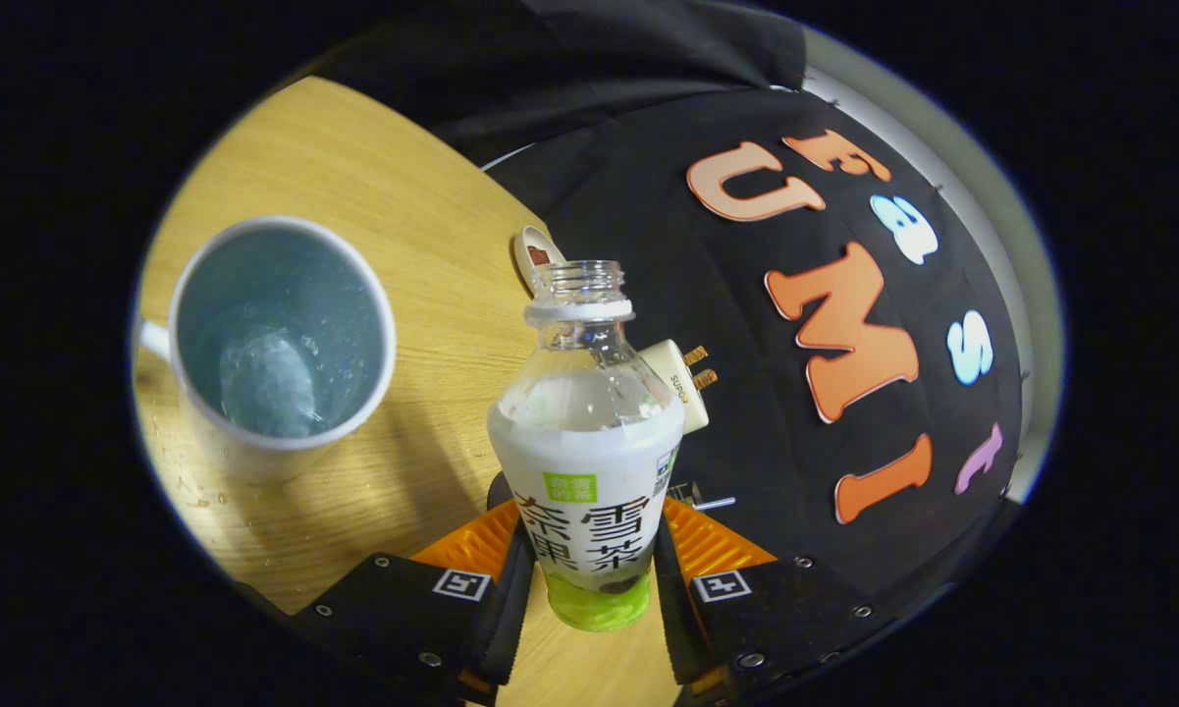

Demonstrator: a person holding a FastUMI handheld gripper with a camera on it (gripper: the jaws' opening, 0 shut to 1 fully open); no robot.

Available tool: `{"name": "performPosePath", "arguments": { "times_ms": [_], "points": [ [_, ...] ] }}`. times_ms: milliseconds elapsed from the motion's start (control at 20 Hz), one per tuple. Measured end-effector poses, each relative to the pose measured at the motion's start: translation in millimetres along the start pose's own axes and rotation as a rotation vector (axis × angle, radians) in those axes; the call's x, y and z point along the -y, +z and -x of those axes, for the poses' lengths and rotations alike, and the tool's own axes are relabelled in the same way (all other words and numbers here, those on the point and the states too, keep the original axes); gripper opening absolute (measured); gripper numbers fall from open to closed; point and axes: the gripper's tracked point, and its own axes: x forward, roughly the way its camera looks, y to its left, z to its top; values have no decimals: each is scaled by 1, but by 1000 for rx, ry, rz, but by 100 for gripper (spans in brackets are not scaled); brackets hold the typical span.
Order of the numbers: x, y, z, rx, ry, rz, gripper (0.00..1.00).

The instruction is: Take the bottle from table, then pour the juice into the cup, finally place the bottle on the coaster

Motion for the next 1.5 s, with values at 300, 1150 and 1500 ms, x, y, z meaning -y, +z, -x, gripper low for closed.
{"name": "performPosePath", "arguments": {
  "times_ms": [300,1150,1500],
  "points": [
    [29,12,-35,30,-22,-403,61],
    [24,-25,-82,-31,40,-939,61],
    [13,-34,-88,-28,92,-1057,65]
  ]
}}
